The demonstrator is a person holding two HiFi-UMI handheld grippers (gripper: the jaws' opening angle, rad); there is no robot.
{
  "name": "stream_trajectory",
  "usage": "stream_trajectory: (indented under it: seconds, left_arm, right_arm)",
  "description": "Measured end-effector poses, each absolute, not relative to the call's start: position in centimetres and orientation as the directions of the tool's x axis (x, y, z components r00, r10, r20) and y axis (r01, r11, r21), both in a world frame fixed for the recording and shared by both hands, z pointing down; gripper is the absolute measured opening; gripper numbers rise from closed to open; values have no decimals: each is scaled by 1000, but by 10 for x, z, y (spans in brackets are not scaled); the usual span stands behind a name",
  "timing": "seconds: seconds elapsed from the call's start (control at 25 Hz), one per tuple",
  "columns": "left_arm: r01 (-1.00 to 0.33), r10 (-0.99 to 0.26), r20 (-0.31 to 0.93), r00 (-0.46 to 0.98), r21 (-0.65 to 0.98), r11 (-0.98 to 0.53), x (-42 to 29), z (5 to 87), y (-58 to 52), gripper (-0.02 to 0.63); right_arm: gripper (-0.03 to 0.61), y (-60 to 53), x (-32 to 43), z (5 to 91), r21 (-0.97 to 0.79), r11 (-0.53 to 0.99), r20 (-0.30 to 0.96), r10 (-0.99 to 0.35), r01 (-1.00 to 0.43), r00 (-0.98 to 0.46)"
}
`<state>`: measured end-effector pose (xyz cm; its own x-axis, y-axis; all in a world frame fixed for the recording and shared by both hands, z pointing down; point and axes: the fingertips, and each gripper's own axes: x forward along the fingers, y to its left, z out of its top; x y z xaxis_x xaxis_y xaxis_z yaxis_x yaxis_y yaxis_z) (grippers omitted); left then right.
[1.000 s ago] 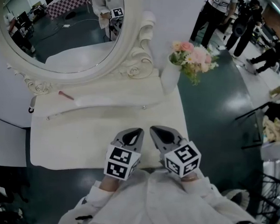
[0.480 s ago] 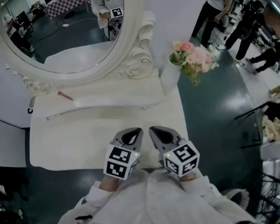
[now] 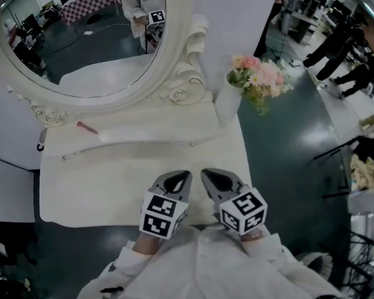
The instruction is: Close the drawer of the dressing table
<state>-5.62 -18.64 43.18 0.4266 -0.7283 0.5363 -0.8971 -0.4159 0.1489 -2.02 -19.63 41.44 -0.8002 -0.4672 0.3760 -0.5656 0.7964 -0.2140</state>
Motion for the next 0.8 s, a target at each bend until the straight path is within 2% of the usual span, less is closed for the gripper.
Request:
stream_trajectory:
  seconds: [0.8]
  left_arm:
    - [-888, -720, 535, 442, 150, -434, -48, 436, -187, 11]
  right_arm:
    - [6, -194, -19, 419, -222, 801, 384, -451, -555, -805]
